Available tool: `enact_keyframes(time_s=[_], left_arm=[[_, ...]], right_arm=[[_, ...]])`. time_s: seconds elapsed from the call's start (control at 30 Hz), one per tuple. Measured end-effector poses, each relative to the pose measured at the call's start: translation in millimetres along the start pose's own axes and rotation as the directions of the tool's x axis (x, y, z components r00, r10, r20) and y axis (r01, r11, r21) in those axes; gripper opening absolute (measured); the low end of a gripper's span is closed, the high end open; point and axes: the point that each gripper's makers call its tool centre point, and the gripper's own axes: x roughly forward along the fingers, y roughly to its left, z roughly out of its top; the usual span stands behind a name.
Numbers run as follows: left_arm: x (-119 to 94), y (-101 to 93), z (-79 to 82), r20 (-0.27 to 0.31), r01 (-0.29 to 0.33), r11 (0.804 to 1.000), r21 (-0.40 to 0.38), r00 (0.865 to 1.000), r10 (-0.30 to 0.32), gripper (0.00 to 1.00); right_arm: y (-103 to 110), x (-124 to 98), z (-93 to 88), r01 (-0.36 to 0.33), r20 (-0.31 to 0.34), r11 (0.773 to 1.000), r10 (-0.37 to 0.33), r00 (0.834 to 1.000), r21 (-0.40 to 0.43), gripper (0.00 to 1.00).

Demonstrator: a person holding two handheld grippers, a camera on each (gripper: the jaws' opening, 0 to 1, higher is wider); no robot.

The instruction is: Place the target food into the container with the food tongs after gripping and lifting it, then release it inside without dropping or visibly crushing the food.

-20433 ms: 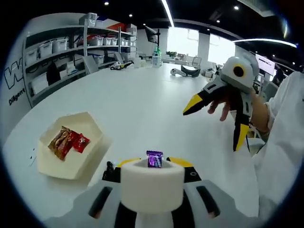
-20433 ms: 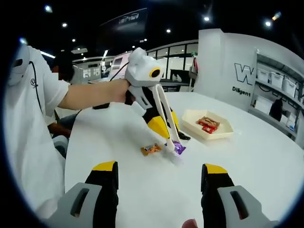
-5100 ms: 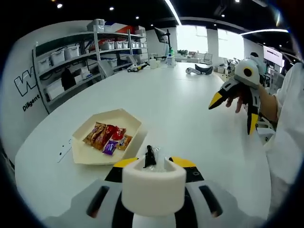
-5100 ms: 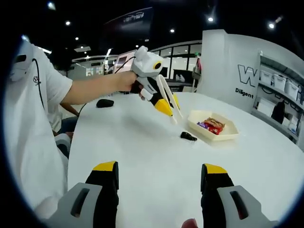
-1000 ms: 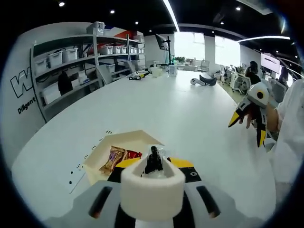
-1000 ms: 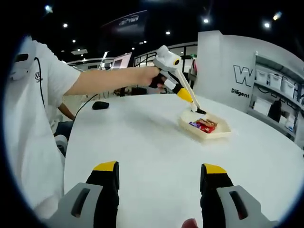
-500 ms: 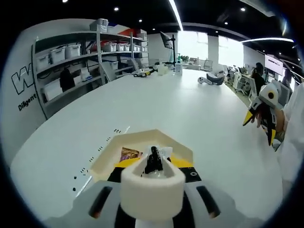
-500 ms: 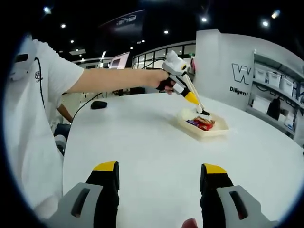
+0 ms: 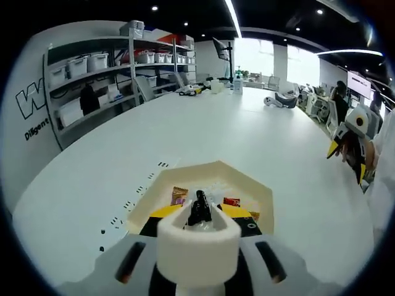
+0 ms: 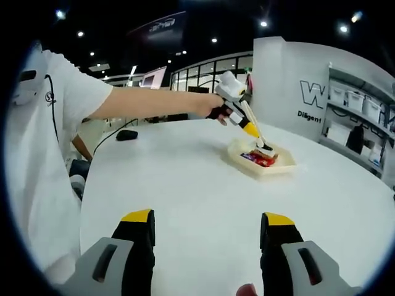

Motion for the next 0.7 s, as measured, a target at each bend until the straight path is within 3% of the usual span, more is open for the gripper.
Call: enact_keyframes(time_s=[0.7], left_arm=[[7.7, 7.4, -8.3, 0.023, 0.036, 0.999, 0.023, 0.999, -0.037, 0.19]], right_arm=[[-5.4, 0.9, -7.2, 0.011, -0.018, 1.0, -0.01, 1.0, 0.014, 0.67]])
